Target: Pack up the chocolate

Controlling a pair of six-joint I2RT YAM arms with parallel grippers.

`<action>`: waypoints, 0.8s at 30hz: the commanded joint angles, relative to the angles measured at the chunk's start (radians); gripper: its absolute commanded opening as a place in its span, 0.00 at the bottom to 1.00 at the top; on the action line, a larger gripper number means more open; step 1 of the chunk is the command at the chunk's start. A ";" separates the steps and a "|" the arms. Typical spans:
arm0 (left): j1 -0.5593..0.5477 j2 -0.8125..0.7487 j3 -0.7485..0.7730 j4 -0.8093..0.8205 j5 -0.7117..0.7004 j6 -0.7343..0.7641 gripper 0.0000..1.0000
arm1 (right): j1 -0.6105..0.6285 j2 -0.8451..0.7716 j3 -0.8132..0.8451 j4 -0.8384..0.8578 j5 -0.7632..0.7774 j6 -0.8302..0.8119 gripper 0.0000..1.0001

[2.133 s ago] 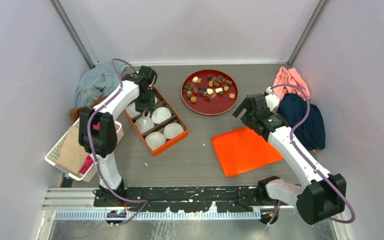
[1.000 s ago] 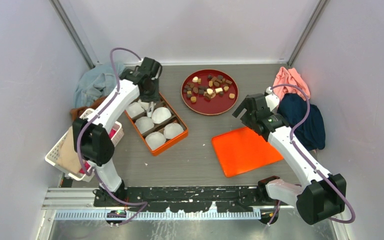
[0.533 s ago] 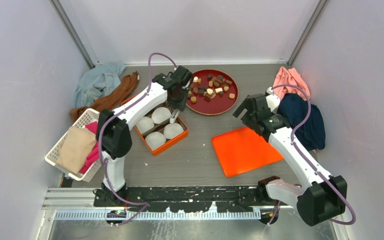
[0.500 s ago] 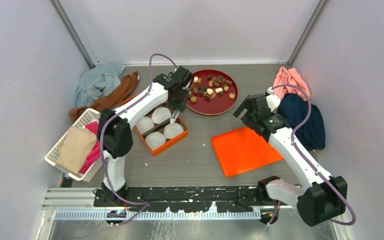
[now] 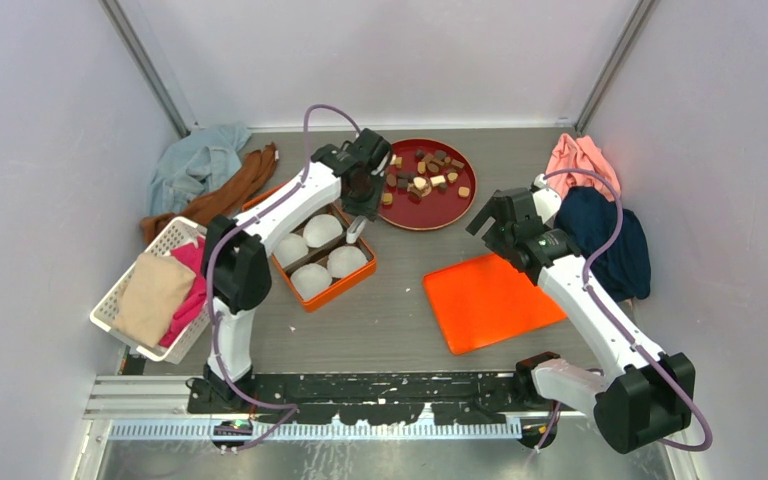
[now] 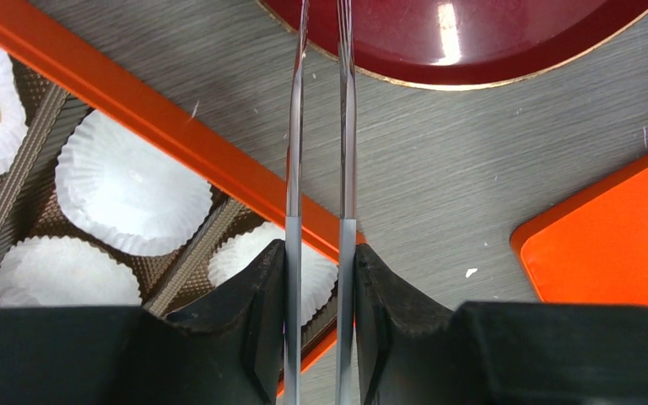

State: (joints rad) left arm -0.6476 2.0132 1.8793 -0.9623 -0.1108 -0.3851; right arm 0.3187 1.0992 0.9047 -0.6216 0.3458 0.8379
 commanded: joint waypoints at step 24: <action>-0.017 0.104 0.118 -0.012 0.007 0.005 0.45 | -0.003 -0.031 0.019 0.004 0.026 0.006 0.95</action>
State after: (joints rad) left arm -0.6598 2.1098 1.9484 -0.9859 -0.1036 -0.3851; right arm 0.3187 1.0992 0.9047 -0.6228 0.3466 0.8379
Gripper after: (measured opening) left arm 0.451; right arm 0.949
